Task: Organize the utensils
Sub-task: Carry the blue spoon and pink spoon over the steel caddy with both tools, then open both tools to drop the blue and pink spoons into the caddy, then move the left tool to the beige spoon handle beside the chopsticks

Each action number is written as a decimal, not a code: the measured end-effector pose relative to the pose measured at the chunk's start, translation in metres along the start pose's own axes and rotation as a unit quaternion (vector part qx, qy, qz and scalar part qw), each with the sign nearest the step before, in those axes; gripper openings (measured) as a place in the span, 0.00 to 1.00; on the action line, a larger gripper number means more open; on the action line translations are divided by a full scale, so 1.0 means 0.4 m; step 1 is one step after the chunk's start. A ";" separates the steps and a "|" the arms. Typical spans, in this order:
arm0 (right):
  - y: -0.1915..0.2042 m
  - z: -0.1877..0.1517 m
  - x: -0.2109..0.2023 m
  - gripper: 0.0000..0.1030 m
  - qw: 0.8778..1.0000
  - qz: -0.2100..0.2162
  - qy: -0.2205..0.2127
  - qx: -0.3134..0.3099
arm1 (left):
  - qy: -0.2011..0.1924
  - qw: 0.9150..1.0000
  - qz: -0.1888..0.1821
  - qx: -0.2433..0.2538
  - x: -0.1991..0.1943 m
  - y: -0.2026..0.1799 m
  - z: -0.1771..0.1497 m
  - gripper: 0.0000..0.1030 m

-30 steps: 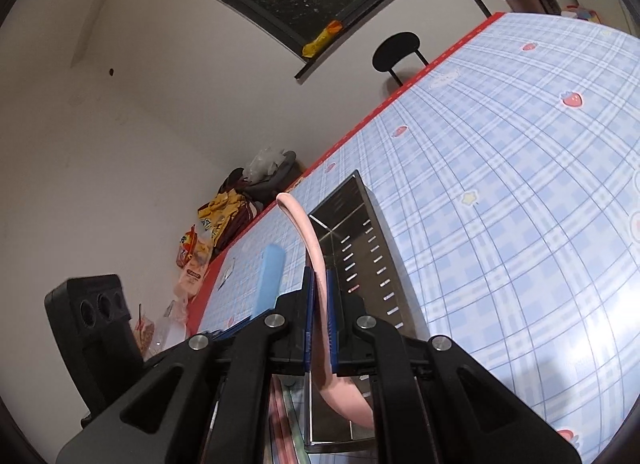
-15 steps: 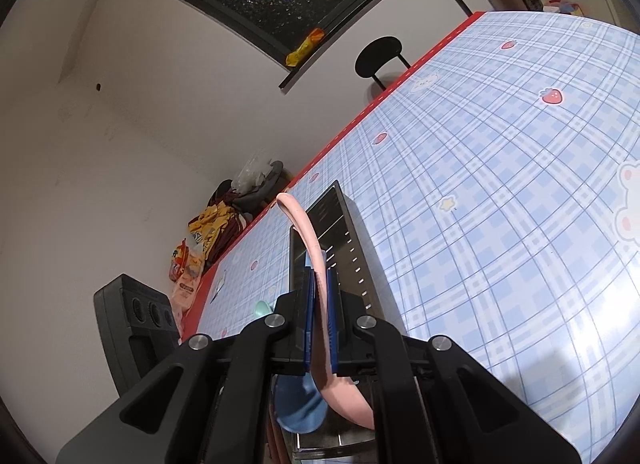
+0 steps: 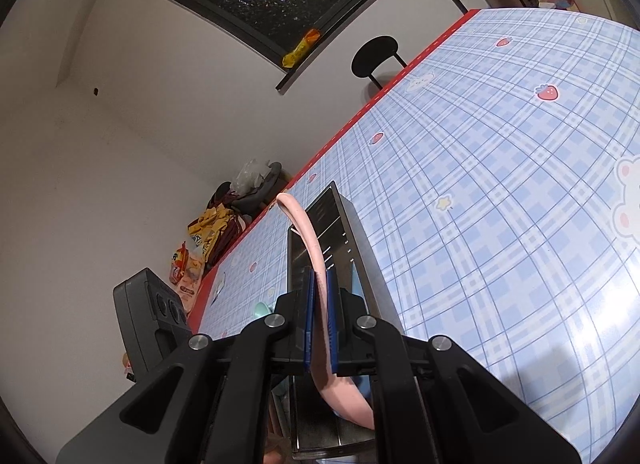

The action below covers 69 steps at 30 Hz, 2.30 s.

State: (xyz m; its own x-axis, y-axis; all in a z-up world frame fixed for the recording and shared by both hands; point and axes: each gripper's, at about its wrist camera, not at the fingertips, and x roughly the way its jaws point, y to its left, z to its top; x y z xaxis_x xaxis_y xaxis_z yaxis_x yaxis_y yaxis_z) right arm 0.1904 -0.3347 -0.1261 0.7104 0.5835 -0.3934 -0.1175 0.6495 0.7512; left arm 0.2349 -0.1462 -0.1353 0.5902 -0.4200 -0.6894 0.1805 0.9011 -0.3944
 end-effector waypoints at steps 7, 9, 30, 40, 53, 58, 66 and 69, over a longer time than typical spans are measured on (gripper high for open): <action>-0.001 -0.003 0.004 0.07 1.000 -0.007 0.003 -0.003 | -0.030 0.998 0.018 0.050 -0.065 -0.011 0.012 0.24; 0.006 -0.008 0.010 0.07 1.000 -0.010 0.005 -0.009 | -0.047 0.996 0.027 0.075 -0.105 -0.006 0.011 0.30; 0.184 -0.114 0.124 0.06 0.971 -0.207 -0.030 -0.115 | -0.142 0.976 0.095 0.136 -0.349 0.286 -0.051 0.87; 0.219 -0.127 0.191 0.06 0.935 -0.311 -0.030 -0.168 | -0.137 0.982 0.083 0.097 -0.363 0.321 -0.048 0.91; 0.247 -0.124 0.138 0.62 0.950 -0.270 -0.040 -0.153 | -0.125 0.983 0.100 0.084 -0.358 0.336 -0.046 0.93; 0.309 -0.132 0.110 0.91 0.949 -0.240 -0.054 -0.199 | -0.133 0.981 0.115 0.079 -0.393 0.359 -0.036 0.94; 0.434 -0.191 0.147 0.92 0.937 -0.137 -0.044 -0.318 | -0.100 0.980 0.158 0.063 -0.439 0.441 -0.053 0.94; 0.469 -0.220 0.178 0.92 0.921 -0.115 -0.031 -0.371 | -0.087 0.977 0.184 0.058 -0.443 0.470 -0.069 0.94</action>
State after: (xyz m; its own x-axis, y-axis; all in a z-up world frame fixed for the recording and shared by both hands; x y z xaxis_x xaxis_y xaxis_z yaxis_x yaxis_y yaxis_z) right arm 0.1579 -0.1285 -0.0596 0.8111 0.3751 -0.4488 -0.3842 0.9202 0.0748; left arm 0.1424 0.0948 -0.1041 0.7543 -0.0488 -0.6547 0.0119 0.9981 -0.0606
